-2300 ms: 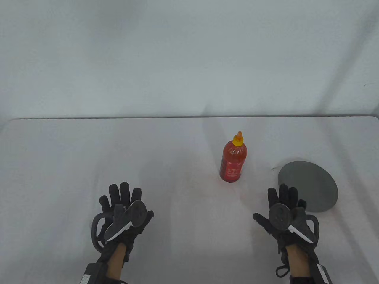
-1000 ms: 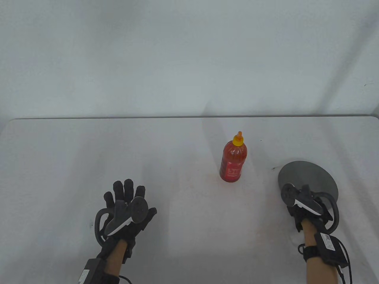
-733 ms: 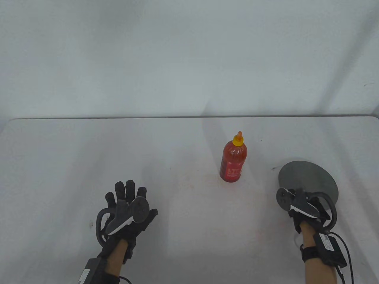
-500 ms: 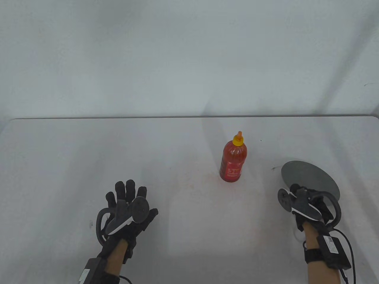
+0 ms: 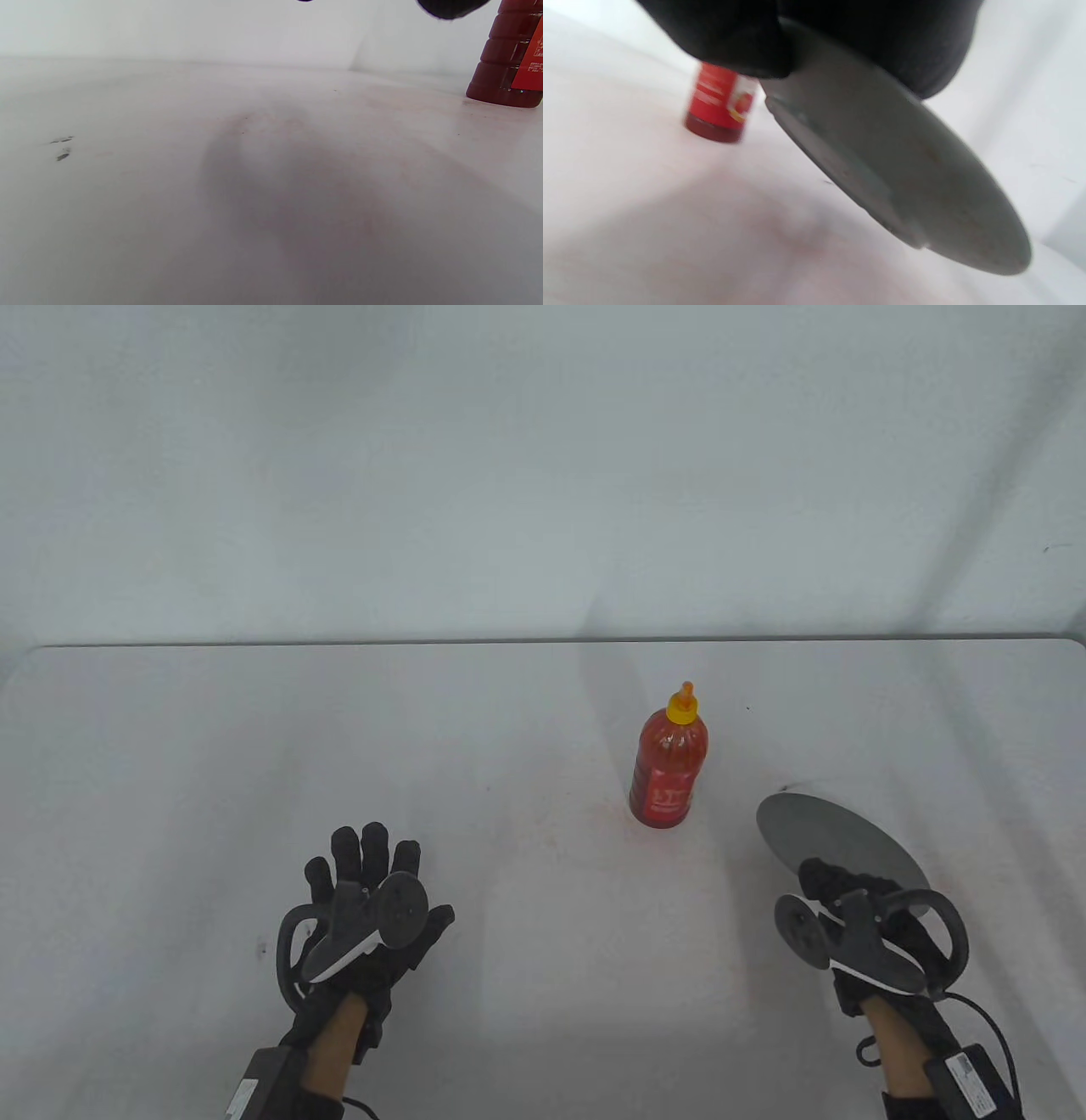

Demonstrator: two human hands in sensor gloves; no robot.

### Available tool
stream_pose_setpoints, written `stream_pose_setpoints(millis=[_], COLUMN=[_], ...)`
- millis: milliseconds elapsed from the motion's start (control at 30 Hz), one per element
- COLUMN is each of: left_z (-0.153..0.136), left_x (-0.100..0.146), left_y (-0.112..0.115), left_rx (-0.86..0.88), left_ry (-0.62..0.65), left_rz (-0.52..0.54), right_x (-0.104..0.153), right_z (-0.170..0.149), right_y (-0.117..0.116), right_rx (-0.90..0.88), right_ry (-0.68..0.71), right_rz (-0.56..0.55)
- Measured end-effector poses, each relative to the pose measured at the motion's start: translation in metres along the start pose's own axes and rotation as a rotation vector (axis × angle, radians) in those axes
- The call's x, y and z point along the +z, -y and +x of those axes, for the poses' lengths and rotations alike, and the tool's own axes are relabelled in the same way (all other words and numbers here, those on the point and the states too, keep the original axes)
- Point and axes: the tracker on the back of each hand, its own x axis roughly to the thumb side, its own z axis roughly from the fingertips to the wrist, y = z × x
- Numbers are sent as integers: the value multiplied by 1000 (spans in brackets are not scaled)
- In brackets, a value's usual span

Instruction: Squeeze ketchup bottle to draw patterns on plate

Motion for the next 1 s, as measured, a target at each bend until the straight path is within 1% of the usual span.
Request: stream_pose_setpoints(millis=[67,133,267,367,467,567,700,767,867,900,1000], left_z=[0,0,-1,-1,-2,-3,-3,-2,-2,-2,-3], left_x=[0,1,2,2,2,2,1,1,1,1,1], left_y=[0,0,0,1,1,0,-1,-1,0,0,0], left_rx=[-4,-2,-1,-6,-2,-1,4,3,2,0,-1], left_ry=[0,-2,-7,-10,-15,-17,-13,-11,-11,-13,-17], left_rz=[-2,-1,4,3,0,0,8,9,6,4,1], right_x=[6,11,12,3,-10,-28,-45,-47,-48,-48,-43], right_z=[15,34,63,90,113,134,160,170,179,184,197], right_y=[11,24,40,51,56,54,45,41,34,29,17], right_rx=[-39,-98,-201,-246,-238,-203,-177,-127,-161,-170,-123], right_ry=[52,136,249,327,363,386,426,432,470,494,540], right_rz=[-9,-25,-36,-70,-91,-105,-70,-81,-27,-9,-8])
